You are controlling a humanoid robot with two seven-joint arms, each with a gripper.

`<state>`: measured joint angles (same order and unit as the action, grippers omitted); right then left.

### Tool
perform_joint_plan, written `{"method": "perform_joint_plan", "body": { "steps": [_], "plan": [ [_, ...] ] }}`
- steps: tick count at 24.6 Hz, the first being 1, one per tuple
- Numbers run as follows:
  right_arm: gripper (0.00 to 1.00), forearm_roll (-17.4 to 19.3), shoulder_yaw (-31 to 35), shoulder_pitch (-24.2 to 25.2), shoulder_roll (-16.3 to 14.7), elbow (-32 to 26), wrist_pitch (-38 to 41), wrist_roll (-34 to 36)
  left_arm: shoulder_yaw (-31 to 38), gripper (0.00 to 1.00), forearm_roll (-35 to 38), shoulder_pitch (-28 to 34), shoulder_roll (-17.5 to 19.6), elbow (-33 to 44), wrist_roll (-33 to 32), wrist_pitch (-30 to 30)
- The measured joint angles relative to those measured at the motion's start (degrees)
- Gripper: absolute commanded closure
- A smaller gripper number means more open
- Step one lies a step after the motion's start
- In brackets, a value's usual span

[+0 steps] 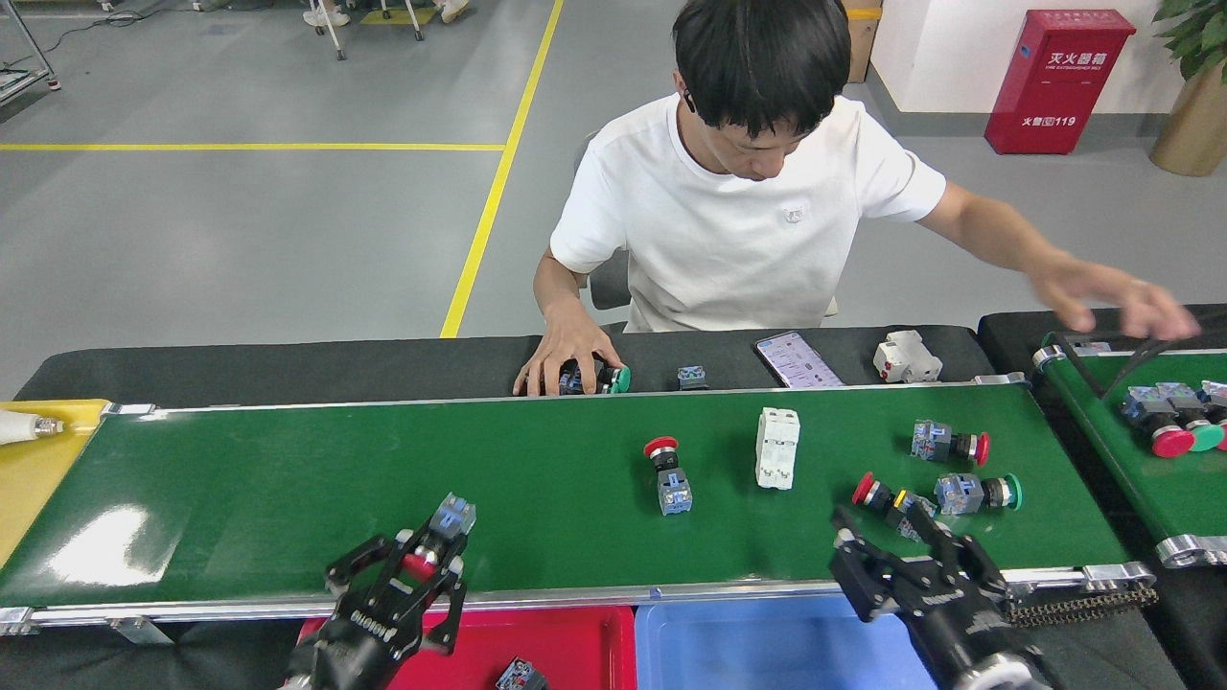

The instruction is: Pick switch part from conveyor to tray

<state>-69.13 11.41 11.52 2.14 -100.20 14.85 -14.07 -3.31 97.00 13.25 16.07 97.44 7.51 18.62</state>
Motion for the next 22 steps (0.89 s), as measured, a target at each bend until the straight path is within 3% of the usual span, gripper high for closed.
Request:
{"method": "perform_joint_plan", "body": {
  "steps": [2, 4, 5, 7, 11, 16, 21, 22],
  "plan": [
    [0.09, -1.5, 0.1, 1.3, 0.0, 0.0, -0.1, 2.6, 0.3, 0.74, 0.0, 3.9, 2.4, 1.4, 3.0, 0.1],
    [0.09, -2.5, 0.1, 1.2, 0.4, -0.1, -0.1, 3.9, 0.4, 0.3, 0.0, 5.4, 2.6, 1.9, 4.4, 0.1],
    [0.09, -2.8, 0.1, 0.7, 0.8, -0.1, -0.3, 4.0, 0.8, 0.0, 0.0, 5.7, 2.3, 1.9, 4.7, 0.2],
    [0.09, -4.5, -1.1, -1.5, 2.2, -0.1, -1.4, 4.2, 1.8, 0.0, -0.3, 5.7, 1.0, 2.1, 5.1, 0.2],
    [0.08, -10.8, -12.1, -10.7, 4.8, 3.1, -9.8, 2.7, 2.9, 0.0, -2.3, 5.5, -1.9, 2.2, 5.4, 0.2],
    [0.05, -11.4, -29.4, -24.6, 4.8, 15.9, -25.4, 0.4, 10.0, 0.0, -12.3, 5.5, -3.6, 2.1, 2.1, 0.1],
    [0.06, -11.5, -34.3, -31.0, 6.4, 26.3, -34.0, 0.1, 18.6, 0.0, -21.5, 6.5, -4.0, 0.1, -6.1, -0.1],
    [0.13, -11.5, -34.9, -31.4, 6.5, 27.5, -34.8, 0.1, 19.4, 0.0, -21.8, 6.7, -4.2, -0.4, -6.8, -0.3]
  ]
}}
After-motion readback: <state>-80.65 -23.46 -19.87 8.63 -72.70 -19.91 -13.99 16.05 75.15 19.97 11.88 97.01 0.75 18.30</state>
